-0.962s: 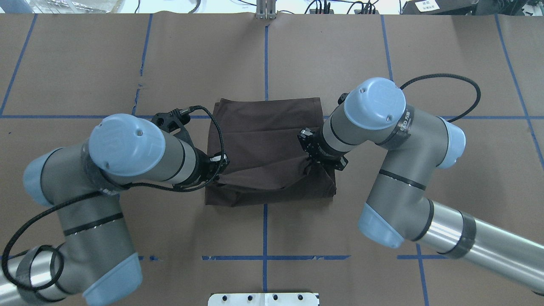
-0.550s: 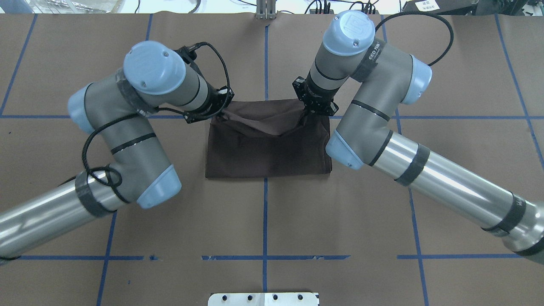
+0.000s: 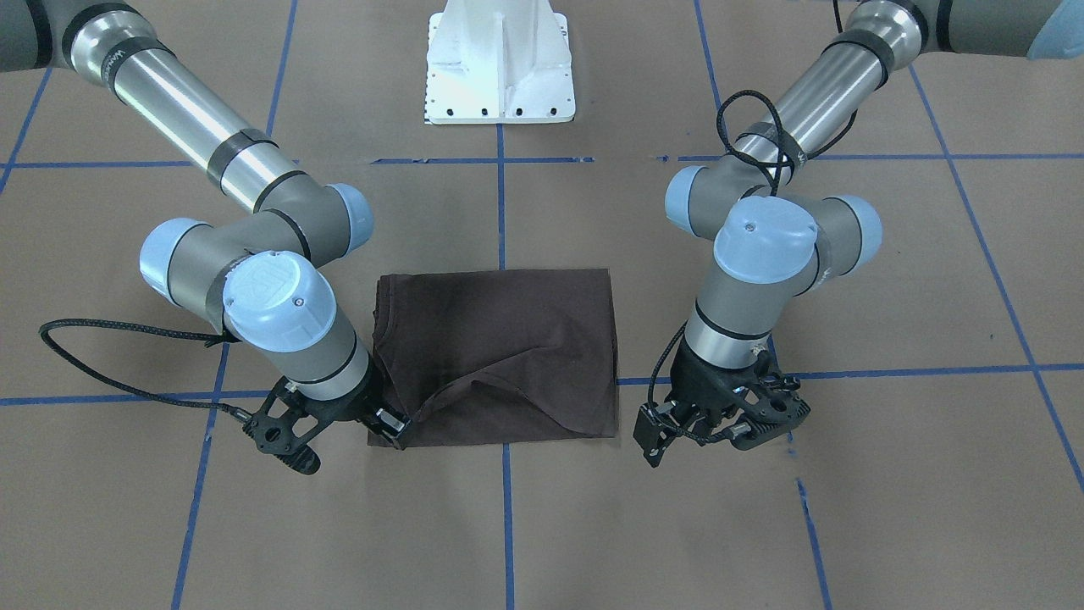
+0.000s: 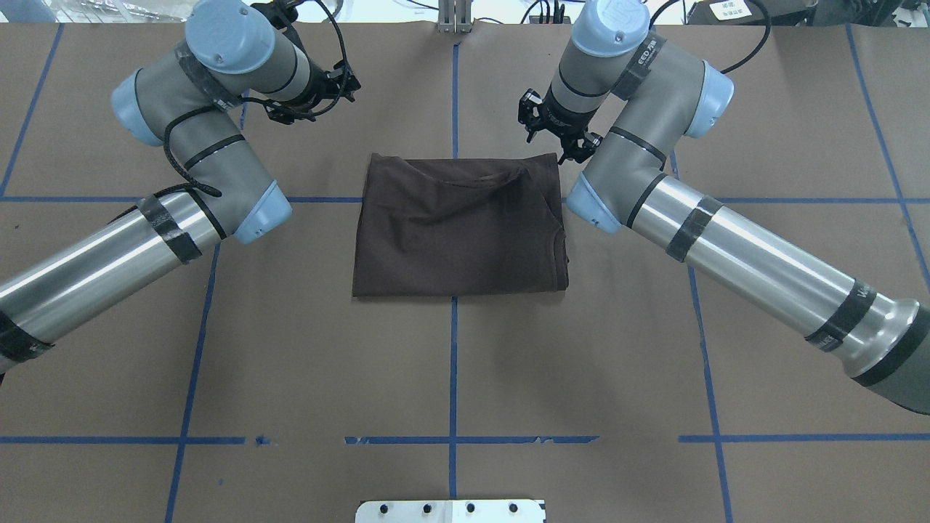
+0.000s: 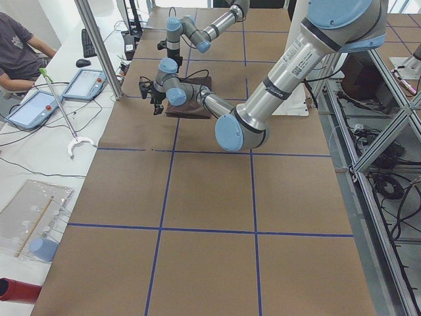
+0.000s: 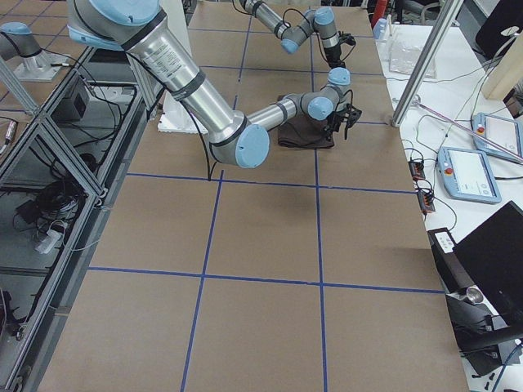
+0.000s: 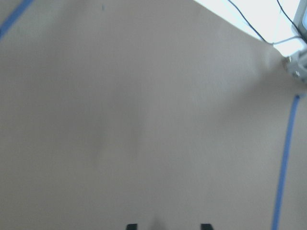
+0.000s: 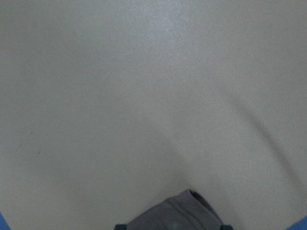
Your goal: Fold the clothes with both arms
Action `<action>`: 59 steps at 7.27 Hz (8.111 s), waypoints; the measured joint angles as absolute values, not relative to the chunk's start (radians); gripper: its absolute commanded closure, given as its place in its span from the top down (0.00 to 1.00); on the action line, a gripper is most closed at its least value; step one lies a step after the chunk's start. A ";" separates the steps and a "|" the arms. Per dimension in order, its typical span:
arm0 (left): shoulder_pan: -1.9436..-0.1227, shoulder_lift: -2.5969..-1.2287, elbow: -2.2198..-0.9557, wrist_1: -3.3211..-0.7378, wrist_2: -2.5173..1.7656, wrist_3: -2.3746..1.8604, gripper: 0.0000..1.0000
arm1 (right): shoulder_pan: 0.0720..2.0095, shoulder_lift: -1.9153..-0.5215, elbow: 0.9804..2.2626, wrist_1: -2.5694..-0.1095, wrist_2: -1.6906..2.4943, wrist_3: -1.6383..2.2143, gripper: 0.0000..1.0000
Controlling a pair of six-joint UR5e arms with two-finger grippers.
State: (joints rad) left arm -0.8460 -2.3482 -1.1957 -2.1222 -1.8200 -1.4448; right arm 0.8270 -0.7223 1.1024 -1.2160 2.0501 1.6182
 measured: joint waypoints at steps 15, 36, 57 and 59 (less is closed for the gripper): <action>-0.888 -2.115 -1.587 -2.114 -1.922 -1.315 1.00 | 0.786 -0.784 1.229 -1.328 2.137 1.518 0.95; -0.893 -2.093 -1.630 -2.105 -1.925 -1.313 1.00 | 0.870 -0.606 0.939 -1.391 2.081 1.385 1.00; -1.548 -1.545 -1.655 -1.617 -2.237 0.170 1.00 | 1.583 -1.577 1.590 -1.664 2.453 -0.120 1.00; -1.549 -1.544 -1.664 -1.596 -2.238 0.170 1.00 | 1.584 -1.583 1.587 -1.661 2.451 -0.104 1.00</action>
